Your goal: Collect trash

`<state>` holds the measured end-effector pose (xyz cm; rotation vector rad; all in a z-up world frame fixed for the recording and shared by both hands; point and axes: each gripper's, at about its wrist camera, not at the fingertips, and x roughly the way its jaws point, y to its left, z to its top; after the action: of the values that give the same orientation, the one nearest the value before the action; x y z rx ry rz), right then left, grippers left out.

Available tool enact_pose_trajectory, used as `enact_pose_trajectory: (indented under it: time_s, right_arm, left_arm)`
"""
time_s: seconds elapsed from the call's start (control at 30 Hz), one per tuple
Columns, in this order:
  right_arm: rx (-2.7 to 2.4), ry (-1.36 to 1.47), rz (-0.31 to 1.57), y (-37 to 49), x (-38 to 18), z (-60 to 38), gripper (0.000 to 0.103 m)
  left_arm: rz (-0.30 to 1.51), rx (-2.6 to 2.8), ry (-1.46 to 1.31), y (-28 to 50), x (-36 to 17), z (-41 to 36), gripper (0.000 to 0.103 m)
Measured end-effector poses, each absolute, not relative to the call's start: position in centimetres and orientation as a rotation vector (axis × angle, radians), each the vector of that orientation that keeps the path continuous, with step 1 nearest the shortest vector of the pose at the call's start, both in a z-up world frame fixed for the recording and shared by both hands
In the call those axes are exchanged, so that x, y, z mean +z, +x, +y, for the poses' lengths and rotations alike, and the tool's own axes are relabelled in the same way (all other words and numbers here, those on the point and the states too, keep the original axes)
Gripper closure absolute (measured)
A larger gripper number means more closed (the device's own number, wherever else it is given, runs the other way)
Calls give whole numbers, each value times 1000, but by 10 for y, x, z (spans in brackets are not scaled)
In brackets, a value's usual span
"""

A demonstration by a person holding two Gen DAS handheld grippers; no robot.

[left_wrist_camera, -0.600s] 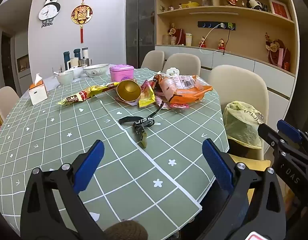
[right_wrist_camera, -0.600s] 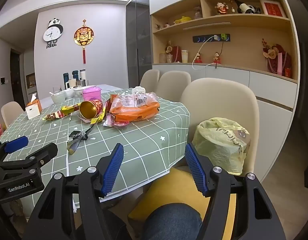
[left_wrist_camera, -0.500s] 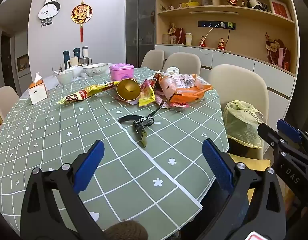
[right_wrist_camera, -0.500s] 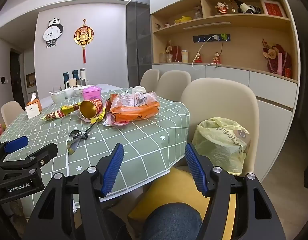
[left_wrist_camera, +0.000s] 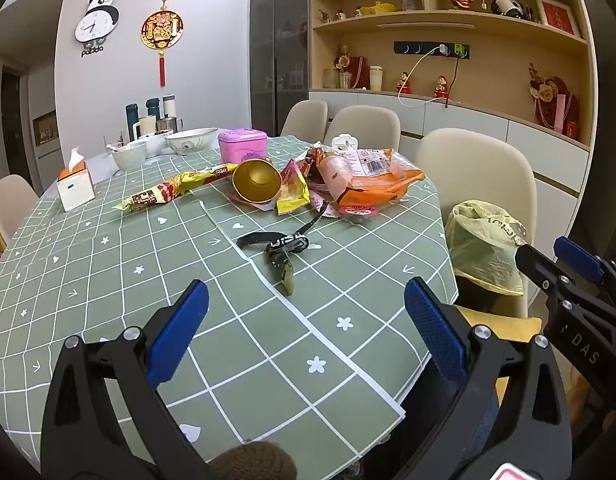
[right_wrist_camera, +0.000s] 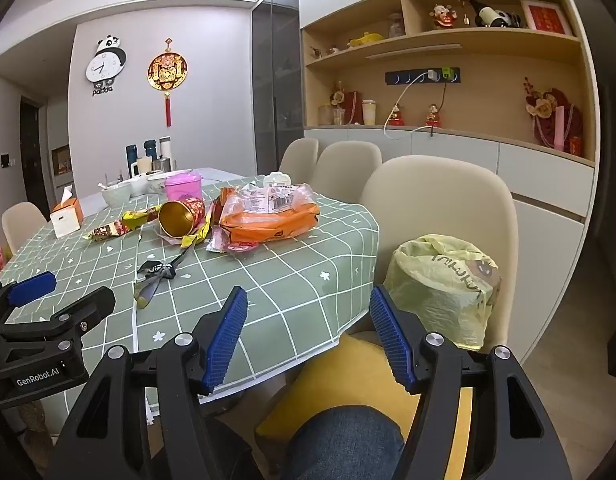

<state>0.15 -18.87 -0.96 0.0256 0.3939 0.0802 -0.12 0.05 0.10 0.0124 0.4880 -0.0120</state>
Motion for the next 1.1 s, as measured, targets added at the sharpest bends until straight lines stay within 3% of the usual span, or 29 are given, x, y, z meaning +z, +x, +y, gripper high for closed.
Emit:
enact_pose_trajectory:
  time_s: [1.1]
  right_arm:
    - [81, 33, 400, 1, -12, -188, 42]
  left_arm:
    - [492, -14, 13, 0, 2, -2, 9]
